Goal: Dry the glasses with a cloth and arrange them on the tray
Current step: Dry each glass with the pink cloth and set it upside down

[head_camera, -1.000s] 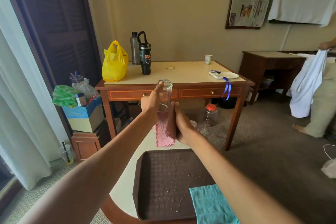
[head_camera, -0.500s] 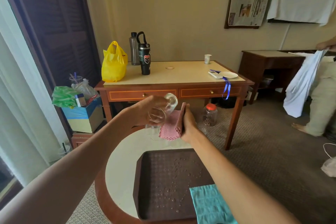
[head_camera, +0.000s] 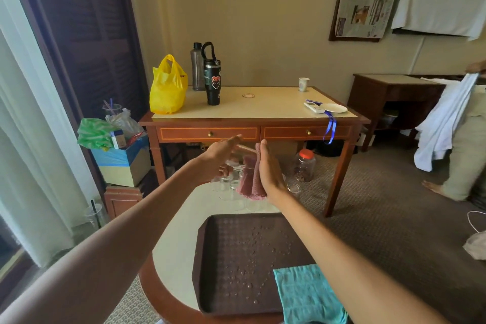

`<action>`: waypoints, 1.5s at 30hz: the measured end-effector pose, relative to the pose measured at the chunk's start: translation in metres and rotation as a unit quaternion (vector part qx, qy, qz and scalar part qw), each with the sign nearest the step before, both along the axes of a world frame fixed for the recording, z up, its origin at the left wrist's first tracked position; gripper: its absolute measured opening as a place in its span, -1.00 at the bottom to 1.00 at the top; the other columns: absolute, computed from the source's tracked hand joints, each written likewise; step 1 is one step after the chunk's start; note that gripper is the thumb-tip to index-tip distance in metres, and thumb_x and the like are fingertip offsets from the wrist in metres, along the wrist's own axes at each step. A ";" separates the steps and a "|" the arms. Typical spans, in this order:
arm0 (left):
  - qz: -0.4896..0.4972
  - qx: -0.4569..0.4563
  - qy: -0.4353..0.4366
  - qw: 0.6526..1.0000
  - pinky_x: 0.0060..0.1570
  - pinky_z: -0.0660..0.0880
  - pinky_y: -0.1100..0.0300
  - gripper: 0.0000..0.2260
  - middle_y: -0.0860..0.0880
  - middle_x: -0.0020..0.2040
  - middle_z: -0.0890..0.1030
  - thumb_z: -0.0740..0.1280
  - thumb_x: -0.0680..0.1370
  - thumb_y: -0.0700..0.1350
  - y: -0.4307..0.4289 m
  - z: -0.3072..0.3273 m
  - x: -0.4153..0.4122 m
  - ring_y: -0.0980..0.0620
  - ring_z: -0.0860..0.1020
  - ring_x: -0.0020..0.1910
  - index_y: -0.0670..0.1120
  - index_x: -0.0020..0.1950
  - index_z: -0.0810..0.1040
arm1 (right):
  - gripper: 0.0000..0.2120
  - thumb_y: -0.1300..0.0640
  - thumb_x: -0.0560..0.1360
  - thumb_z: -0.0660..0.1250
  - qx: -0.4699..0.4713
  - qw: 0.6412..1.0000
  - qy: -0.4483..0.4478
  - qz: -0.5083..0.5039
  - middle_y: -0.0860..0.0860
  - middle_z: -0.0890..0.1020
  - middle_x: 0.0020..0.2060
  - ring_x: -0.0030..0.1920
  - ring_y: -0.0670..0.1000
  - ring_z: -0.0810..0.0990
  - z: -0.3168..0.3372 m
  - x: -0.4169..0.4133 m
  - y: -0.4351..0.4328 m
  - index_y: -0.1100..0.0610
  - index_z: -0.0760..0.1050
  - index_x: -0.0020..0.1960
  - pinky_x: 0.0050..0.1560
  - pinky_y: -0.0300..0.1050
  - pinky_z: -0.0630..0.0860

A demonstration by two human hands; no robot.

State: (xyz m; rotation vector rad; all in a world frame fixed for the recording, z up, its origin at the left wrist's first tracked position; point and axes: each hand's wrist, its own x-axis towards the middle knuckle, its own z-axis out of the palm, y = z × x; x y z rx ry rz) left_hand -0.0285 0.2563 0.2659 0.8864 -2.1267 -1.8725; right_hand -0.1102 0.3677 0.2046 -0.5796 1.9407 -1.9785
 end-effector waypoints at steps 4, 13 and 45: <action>0.073 0.118 0.028 0.990 -0.28 0.30 0.17 -0.53 -0.17 0.00 0.62 0.20 0.67 0.23 0.008 -0.005 0.001 -0.01 0.43 -0.23 -0.18 0.08 0.59 | -0.30 -0.43 0.57 0.01 -0.027 0.984 0.168 -0.055 0.11 0.60 -0.34 -0.34 0.09 0.63 0.001 0.011 -0.001 0.19 0.53 -0.12 -0.27 0.07 0.56; 0.046 -0.441 0.259 0.858 -0.15 0.60 -0.02 -0.56 -0.01 -0.17 0.65 0.11 0.68 0.26 0.007 -0.009 0.005 0.00 0.65 -0.20 -0.10 0.09 0.50 | -0.50 -0.11 0.66 0.08 -0.077 0.968 -0.169 0.170 0.14 0.63 -0.26 -0.44 -0.01 0.54 0.030 -0.006 0.015 0.23 0.60 -0.12 -0.41 -0.21 0.46; 0.105 -0.497 0.356 0.784 -0.40 0.33 0.12 -0.70 0.08 -0.33 0.48 0.19 0.68 0.06 -0.005 -0.012 0.023 0.09 0.43 -0.39 -0.12 -0.10 0.49 | -0.39 -0.25 0.62 -0.01 0.118 0.935 -0.193 0.273 0.11 0.50 -0.41 -0.58 -0.03 0.35 0.059 0.011 0.016 0.25 0.49 -0.17 -0.61 -0.26 0.29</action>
